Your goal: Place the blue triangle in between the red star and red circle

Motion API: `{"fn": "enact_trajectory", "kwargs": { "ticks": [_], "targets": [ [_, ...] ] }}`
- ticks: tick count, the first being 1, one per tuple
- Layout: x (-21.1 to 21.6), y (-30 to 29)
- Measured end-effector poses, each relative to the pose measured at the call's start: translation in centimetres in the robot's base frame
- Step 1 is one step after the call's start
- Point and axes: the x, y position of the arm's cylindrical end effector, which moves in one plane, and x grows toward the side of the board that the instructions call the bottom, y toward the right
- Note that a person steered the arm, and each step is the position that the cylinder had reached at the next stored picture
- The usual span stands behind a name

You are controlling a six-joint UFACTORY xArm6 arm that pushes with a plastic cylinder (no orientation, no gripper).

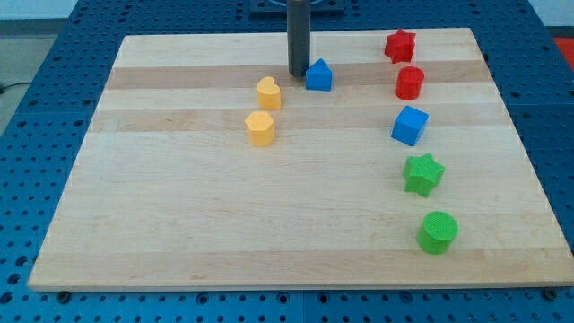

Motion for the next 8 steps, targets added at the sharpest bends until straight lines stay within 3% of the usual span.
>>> {"fn": "enact_trajectory", "kwargs": {
  "ticks": [4,6,8],
  "targets": [
    [3.3,0.8],
    [3.4,5.9],
    [4.1,6.5]
  ]
}}
